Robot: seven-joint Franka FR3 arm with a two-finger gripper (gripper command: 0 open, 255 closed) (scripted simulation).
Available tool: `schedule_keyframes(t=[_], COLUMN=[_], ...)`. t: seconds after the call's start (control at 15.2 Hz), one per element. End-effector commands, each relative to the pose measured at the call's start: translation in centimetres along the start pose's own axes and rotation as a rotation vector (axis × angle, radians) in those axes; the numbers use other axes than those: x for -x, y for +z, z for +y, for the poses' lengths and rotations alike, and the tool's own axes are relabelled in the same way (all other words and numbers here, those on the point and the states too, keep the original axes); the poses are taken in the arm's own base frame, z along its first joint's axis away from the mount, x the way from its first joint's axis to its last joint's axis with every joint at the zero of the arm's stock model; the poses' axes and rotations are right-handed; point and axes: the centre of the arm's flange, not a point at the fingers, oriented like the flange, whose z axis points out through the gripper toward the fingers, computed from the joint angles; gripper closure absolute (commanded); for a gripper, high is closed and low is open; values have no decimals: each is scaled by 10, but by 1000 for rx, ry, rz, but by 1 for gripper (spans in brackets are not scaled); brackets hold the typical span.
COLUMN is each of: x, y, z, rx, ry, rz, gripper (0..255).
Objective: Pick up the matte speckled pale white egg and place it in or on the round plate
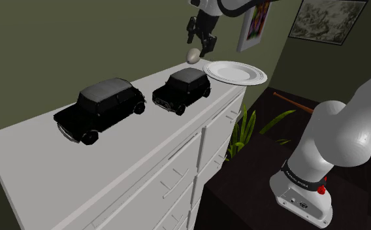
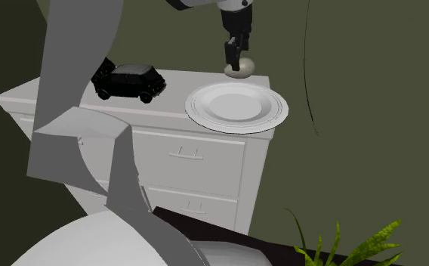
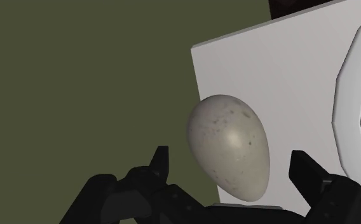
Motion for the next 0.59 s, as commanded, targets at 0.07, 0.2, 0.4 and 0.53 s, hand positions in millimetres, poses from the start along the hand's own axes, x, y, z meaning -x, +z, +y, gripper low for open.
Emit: schedule_keyframes(t=[0.07, 0.2, 0.4, 0.53], x=[-1, 4, 1, 1], y=[19, 16, 14, 12], z=[0, 1, 1, -2], rx=[-22, -22, -22, -22], ry=[0, 0, 1, 0], rz=[-10, -9, -9, -9], gripper=[0, 255, 255, 255])
